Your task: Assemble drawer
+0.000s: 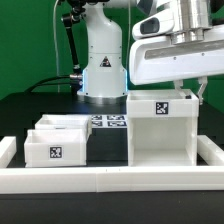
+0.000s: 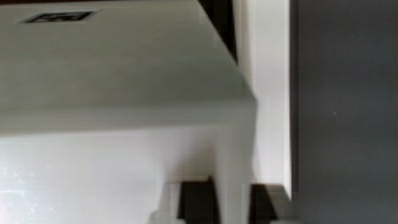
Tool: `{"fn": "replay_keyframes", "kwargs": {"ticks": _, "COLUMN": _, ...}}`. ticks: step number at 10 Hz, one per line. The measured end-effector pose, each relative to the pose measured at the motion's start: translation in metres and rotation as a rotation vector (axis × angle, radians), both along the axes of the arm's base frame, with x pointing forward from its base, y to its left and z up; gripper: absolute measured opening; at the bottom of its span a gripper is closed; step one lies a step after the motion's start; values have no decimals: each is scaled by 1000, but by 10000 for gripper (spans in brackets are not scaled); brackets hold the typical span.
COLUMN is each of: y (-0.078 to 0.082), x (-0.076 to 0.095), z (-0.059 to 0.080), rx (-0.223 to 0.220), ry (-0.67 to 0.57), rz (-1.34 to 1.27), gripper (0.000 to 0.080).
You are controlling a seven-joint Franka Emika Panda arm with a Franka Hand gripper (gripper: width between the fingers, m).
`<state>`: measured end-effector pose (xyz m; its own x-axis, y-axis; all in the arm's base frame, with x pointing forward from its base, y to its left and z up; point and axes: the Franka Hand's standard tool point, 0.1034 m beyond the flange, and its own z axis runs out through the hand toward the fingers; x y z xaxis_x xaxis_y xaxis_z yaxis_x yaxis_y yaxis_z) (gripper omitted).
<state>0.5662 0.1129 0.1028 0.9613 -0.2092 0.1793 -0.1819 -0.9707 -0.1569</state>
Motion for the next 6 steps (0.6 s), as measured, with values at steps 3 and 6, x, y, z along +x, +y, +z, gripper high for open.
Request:
{"fn": "replay_keyframes", "kwargs": {"ticks": 3, "y": -9, "x": 15, "z": 5, "rx": 74, "ry": -41, "rz": -307, "gripper": 41}}
{"fn": "replay_keyframes", "kwargs": {"ticks": 6, "y": -12, "x": 22, "z": 10, "rx": 128, "ry": -44, "rz": -466, "gripper": 42}}
